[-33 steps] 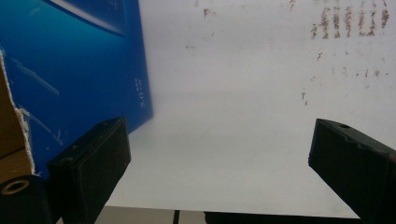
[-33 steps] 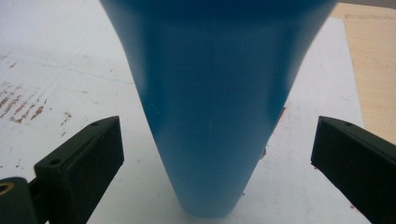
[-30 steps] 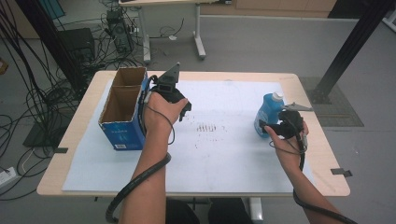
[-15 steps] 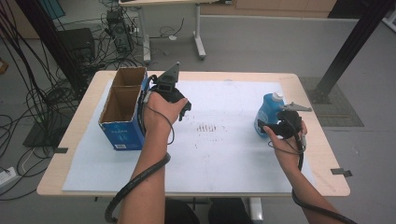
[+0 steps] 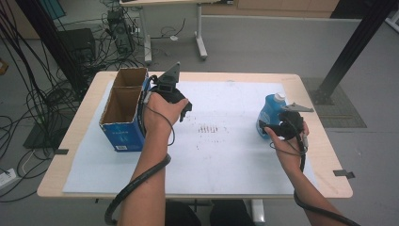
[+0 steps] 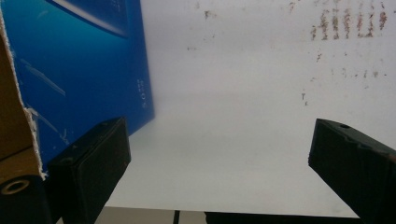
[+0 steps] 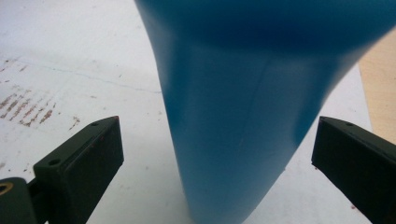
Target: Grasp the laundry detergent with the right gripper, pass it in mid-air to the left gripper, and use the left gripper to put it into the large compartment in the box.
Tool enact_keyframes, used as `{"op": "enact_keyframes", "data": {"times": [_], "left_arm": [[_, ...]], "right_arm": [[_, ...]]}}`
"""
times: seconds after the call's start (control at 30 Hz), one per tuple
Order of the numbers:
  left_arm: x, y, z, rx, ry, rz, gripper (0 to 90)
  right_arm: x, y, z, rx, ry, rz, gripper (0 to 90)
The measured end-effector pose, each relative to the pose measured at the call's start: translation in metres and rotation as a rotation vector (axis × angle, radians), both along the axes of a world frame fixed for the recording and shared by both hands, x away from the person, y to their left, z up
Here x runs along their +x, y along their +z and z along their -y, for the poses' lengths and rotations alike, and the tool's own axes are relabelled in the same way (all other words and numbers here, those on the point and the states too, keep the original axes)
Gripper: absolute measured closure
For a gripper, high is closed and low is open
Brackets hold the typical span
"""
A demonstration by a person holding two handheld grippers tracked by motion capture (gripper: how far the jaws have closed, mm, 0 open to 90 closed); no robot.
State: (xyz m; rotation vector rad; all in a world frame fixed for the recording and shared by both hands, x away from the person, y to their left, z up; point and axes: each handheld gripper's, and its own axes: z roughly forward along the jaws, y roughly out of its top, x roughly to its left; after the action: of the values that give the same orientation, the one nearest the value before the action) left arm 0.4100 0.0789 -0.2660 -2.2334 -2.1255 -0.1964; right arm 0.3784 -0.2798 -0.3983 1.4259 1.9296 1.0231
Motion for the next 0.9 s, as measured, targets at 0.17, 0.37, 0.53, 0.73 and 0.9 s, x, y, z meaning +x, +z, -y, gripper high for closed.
{"op": "enact_keyframes", "data": {"times": [0.17,0.37,0.53,0.73,0.9], "left_arm": [[0.0,-0.0002,0.0001,0.0,0.0,-0.001,6.1],[0.0,0.0003,0.0,0.0,0.003,0.0,6.0],[-0.0003,0.0007,-0.0002,-0.002,0.003,0.003,6.1],[-0.0006,0.0005,-0.0011,-0.002,0.004,0.003,6.1],[-0.0007,0.0009,-0.0012,-0.001,0.005,0.003,6.1]], "right_arm": [[0.0003,0.0002,0.0006,0.0,-0.007,0.001,1.9],[0.0006,0.0008,0.0003,0.002,-0.008,0.002,2.1],[0.0005,0.0004,-0.0002,0.003,-0.008,0.005,2.1],[0.0004,0.0011,-0.0003,0.005,-0.012,0.006,2.1],[0.0007,0.0021,-0.0004,0.003,-0.011,0.009,2.1]]}}
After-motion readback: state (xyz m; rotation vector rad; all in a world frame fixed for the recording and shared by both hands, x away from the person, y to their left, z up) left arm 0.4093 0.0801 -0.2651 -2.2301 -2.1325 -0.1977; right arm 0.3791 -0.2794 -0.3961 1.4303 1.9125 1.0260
